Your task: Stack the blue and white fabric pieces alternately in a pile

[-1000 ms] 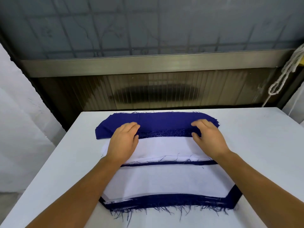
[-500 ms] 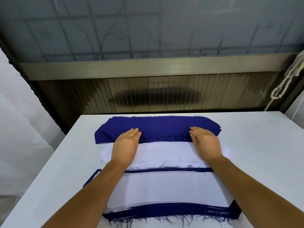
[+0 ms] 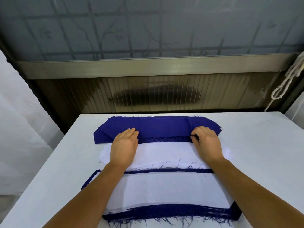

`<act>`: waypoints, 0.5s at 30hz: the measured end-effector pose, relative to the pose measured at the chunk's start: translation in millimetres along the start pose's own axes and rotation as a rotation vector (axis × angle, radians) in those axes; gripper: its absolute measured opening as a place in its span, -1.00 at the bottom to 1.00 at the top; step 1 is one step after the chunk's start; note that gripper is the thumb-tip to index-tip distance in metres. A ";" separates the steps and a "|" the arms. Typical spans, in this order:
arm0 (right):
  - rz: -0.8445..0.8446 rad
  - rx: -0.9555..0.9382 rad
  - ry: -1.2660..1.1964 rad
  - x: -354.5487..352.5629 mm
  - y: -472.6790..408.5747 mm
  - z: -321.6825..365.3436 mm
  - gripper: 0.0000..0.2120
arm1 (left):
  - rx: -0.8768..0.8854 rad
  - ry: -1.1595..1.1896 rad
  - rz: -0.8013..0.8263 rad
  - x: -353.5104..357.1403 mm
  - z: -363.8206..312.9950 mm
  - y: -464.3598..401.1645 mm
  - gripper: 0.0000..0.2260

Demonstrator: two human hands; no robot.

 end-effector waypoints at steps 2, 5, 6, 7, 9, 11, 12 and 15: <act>-0.010 0.003 -0.018 -0.3 -0.2 -1.6 -0.89 | 0.008 0.011 -0.055 -6.2 -2.9 -0.3 -0.75; -0.037 0.004 -0.041 -0.5 -0.2 -3.5 -0.85 | 0.026 0.042 -0.147 -12.3 -2.8 -0.8 -0.79; -0.046 0.009 -0.050 -0.7 -0.4 -4.5 -0.84 | 0.018 0.051 -0.163 -13.3 -1.7 -0.5 -0.81; -0.051 0.014 -0.058 -0.9 -0.4 -5.7 -0.83 | 0.000 0.061 -0.169 -13.8 0.0 0.0 -0.82; -0.042 0.025 -0.062 -0.2 0.3 -7.7 -0.84 | -0.042 0.102 -0.171 -13.6 3.8 0.3 -0.85; -0.025 0.033 -0.069 0.3 0.8 -8.3 -0.82 | -0.082 0.181 -0.151 -11.8 7.3 -0.1 -0.85; -0.024 0.043 -0.083 -1.2 0.6 -8.0 -0.83 | -0.108 0.223 -0.136 -11.5 9.4 -0.2 -0.85; -0.043 0.067 -0.120 -13.0 -3.3 -4.0 -0.87 | -0.157 0.271 -0.105 -17.3 17.7 -1.8 -0.88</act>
Point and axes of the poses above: each hand's wrist, its own y-axis away from the middle knuckle, its own x-axis out of the palm, z = x × y, the point moved 6 cm from there along -y, towards the middle knuckle, and after that the axes turned 13 degrees about -z, right-handed, at the moved point
